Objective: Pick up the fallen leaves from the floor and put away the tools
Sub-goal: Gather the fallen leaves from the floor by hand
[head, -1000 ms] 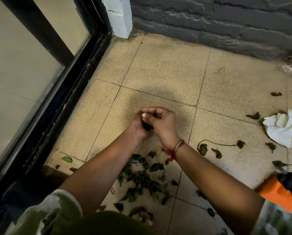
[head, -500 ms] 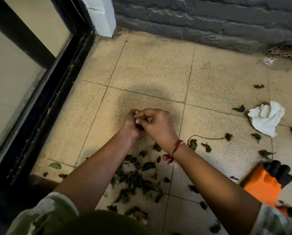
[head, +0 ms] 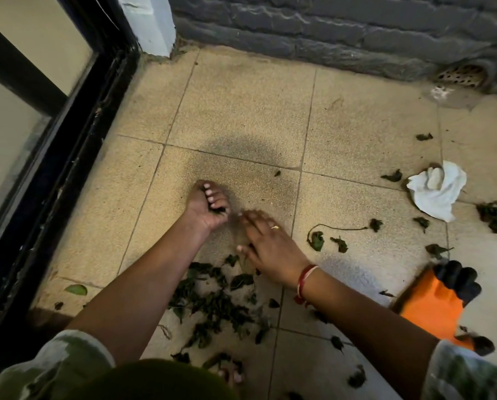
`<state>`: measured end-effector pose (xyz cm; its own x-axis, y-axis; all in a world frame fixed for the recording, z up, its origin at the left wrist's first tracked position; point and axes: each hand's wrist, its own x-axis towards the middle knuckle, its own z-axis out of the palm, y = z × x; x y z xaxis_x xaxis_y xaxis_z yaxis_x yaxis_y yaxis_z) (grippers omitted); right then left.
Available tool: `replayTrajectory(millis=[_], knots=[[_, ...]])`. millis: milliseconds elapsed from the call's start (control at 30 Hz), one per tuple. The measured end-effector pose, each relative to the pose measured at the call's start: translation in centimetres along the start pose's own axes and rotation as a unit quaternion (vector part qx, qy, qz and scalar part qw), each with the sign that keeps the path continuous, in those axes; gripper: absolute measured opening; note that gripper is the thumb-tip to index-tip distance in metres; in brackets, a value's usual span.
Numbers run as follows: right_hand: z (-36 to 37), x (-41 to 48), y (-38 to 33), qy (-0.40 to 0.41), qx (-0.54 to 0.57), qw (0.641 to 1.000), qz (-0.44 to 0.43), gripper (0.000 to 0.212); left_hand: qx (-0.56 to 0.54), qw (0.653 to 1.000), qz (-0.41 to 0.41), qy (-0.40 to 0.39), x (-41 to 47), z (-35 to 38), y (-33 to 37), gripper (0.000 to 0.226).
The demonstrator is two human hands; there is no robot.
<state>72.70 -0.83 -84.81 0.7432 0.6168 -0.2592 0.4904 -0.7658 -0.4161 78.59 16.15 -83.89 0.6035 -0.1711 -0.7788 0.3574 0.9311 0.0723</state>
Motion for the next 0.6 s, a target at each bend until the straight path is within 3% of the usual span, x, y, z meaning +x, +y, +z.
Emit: replayTrajectory(millis=[100, 200, 267, 333, 467, 600], knots=[[1.2, -1.2, 0.0, 0.047, -0.051, 0.994, -0.083, 0.04, 0.001, 1.0, 0.007, 0.004, -0.1, -0.1, 0.2, 0.061], [0.4, -1.6, 1.9, 0.119, -0.037, 0.985, -0.119, 0.029, 0.002, 1.0, 0.012, 0.012, -0.2, -0.2, 0.3, 0.059], [-0.7, -1.0, 3.6, 0.179, 0.0, 0.982, -0.055, 0.026, 0.007, 1.0, 0.014, 0.016, -0.2, -0.3, 0.1, 0.058], [-1.9, 0.8, 5.1, 0.21, 0.016, 0.977, 0.032, 0.037, 0.012, 1.0, 0.017, 0.022, -0.2, -0.3, 0.0, 0.058], [-3.8, 4.6, 6.9, 0.153, 0.047, 0.983, 0.092, 0.053, 0.025, 0.999, 0.02, 0.035, -0.4, 0.0, -0.4, 0.054], [-3.0, 5.1, 6.7, 0.12, 0.032, 0.992, 0.011, 0.043, 0.034, 0.998, 0.03, 0.045, -0.6, 0.3, -0.7, 0.043]])
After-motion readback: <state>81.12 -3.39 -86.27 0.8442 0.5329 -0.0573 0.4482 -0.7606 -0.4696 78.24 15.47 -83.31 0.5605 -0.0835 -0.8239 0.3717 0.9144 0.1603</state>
